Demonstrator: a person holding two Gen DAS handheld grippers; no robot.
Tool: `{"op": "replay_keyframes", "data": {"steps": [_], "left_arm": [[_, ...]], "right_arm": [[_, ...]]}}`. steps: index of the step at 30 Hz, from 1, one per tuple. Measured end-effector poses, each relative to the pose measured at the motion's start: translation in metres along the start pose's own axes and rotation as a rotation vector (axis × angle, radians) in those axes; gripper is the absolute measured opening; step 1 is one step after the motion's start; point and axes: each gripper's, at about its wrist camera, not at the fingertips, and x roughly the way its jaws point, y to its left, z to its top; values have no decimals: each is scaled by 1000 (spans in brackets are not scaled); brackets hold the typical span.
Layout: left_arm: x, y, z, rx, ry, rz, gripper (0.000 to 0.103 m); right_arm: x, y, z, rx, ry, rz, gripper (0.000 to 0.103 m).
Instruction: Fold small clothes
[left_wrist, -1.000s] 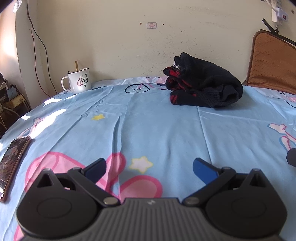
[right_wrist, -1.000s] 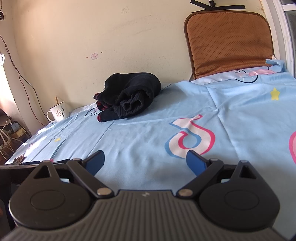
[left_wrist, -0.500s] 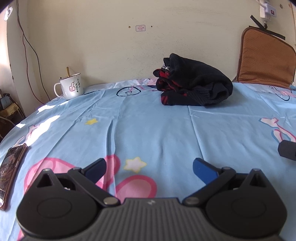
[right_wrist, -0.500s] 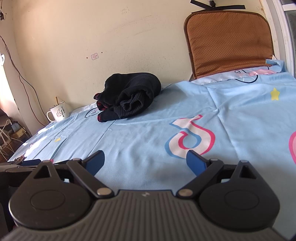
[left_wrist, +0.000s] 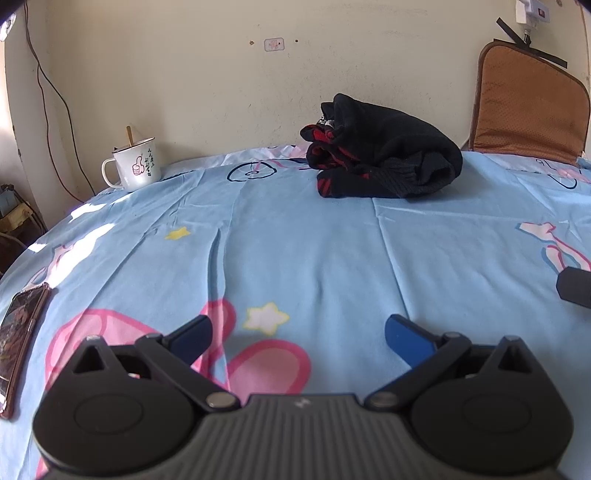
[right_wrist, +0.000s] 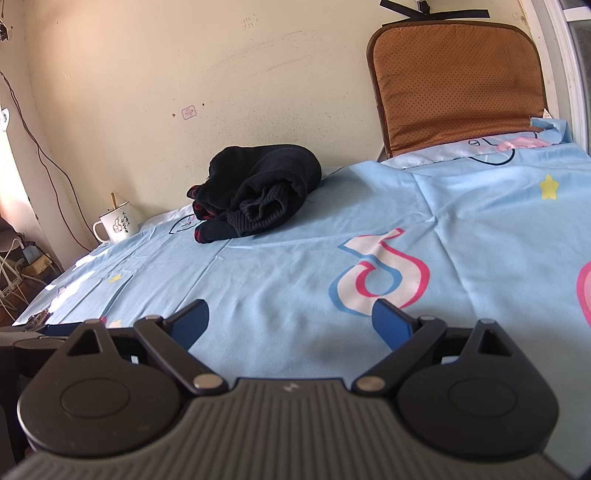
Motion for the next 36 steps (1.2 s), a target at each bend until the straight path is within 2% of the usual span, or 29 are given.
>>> {"op": "replay_keyframes", "data": {"steps": [36], "left_arm": [[-1,1,-1,-3,-19,34,103]], "right_arm": [[-2,1,1,1,-4,8,97]]}}
